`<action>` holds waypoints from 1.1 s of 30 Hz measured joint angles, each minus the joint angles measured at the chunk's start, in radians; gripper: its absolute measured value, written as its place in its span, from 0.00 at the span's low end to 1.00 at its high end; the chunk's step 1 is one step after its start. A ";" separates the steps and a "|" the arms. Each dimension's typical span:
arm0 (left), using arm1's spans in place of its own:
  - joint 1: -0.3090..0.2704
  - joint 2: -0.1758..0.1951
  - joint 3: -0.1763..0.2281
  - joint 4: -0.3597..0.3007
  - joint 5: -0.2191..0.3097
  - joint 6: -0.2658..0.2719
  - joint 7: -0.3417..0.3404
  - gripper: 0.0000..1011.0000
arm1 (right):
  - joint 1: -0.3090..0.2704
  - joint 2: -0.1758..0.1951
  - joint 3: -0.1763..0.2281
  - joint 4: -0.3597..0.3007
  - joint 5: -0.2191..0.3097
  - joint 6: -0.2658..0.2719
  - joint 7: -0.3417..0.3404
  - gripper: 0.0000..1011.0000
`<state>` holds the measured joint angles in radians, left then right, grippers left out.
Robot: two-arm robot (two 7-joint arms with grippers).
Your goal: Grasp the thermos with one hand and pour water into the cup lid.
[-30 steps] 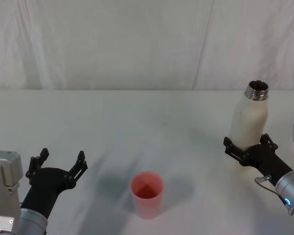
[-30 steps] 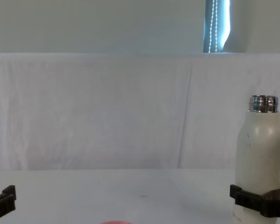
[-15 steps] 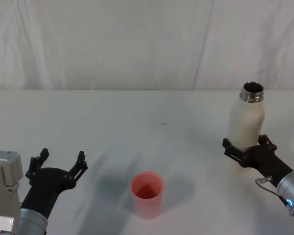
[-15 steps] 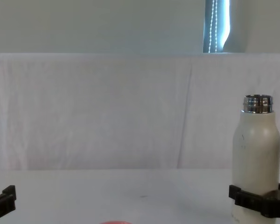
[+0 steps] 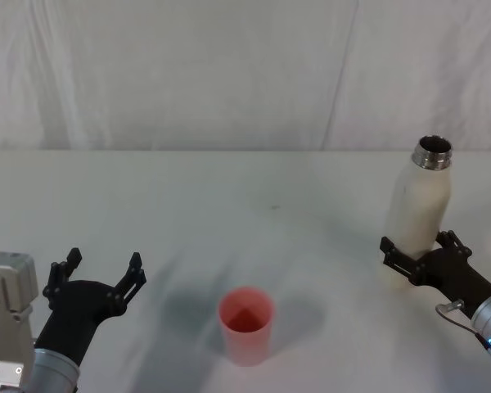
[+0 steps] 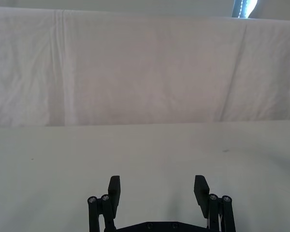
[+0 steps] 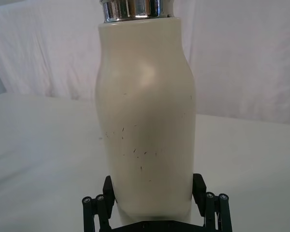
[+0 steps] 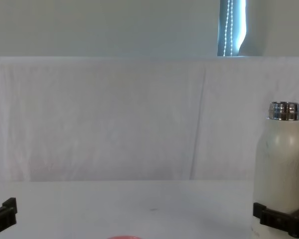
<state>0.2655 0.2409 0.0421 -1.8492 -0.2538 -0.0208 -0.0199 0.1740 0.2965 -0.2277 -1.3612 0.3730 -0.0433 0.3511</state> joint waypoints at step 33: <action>0.000 0.000 0.000 0.000 0.000 0.000 0.000 0.99 | -0.155 0.071 0.046 -0.187 0.014 -0.002 -0.029 0.99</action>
<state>0.2655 0.2409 0.0421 -1.8492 -0.2538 -0.0208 -0.0199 0.0188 0.3673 -0.1815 -1.5482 0.3866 -0.0452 0.3217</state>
